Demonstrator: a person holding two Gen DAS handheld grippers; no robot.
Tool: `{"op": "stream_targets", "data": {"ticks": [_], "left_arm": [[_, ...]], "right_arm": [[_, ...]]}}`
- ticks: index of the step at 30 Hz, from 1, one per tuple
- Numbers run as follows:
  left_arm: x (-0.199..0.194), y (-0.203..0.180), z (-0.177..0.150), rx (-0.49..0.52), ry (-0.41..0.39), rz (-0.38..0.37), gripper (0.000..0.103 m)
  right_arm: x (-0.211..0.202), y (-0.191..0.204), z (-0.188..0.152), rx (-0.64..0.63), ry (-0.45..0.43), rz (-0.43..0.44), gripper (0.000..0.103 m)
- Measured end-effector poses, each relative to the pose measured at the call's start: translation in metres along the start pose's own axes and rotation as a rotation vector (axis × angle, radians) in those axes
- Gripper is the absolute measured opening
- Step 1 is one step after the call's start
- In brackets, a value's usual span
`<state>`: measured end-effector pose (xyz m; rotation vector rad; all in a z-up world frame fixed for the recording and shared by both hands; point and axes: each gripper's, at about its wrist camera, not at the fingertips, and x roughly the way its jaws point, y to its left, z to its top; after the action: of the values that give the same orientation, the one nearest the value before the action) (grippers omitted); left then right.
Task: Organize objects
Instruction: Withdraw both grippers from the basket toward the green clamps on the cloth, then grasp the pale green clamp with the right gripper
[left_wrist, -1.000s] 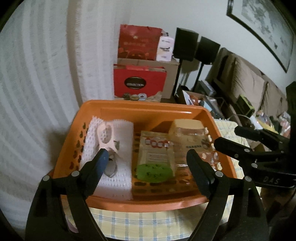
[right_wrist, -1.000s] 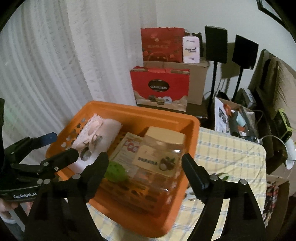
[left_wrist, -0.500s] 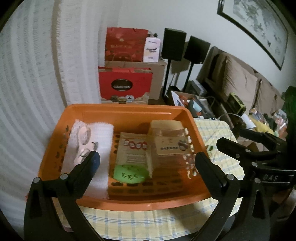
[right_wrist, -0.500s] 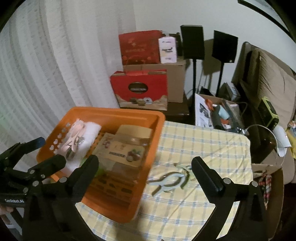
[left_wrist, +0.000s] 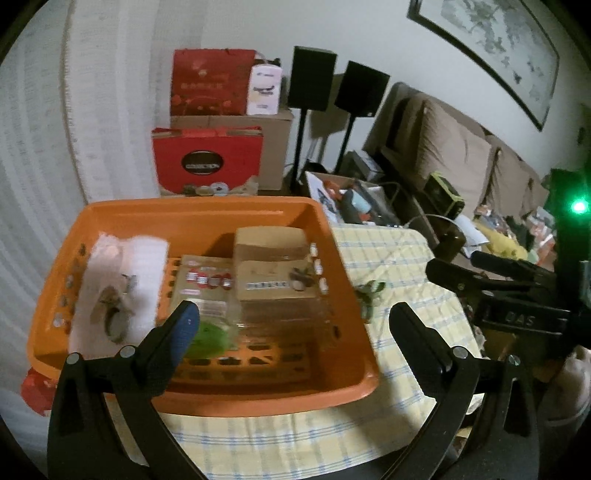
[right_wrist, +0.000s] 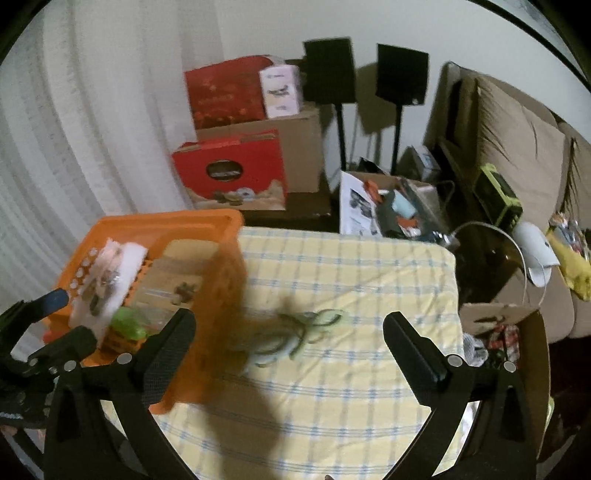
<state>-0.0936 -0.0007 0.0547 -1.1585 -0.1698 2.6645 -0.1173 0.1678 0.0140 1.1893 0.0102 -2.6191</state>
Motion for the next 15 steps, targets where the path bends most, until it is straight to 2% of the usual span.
{"op": "stream_targets", "data": {"ticks": [4,9,12,14,15], "left_arm": [[0.005,-0.007,-0.004,-0.038,0.017,-0.054,0.103],[0.008,-0.010,-0.005,-0.046,0.023,-0.068,0.103],[0.007,-0.011,-0.005,-0.051,0.021,-0.074,0.103],[0.006,-0.012,-0.006,-0.050,0.018,-0.075,0.103],[0.006,-0.012,-0.006,-0.048,0.017,-0.073,0.103]], "right_arm": [[0.014,-0.012,-0.010,0.002,0.039,-0.011,0.098],[0.045,-0.022,-0.023,0.037,0.113,0.005,0.089],[0.064,-0.025,-0.028,0.062,0.146,0.006,0.077],[0.080,-0.027,-0.031,0.075,0.179,-0.006,0.064],[0.087,-0.027,-0.033,0.076,0.192,-0.012,0.062]]}}
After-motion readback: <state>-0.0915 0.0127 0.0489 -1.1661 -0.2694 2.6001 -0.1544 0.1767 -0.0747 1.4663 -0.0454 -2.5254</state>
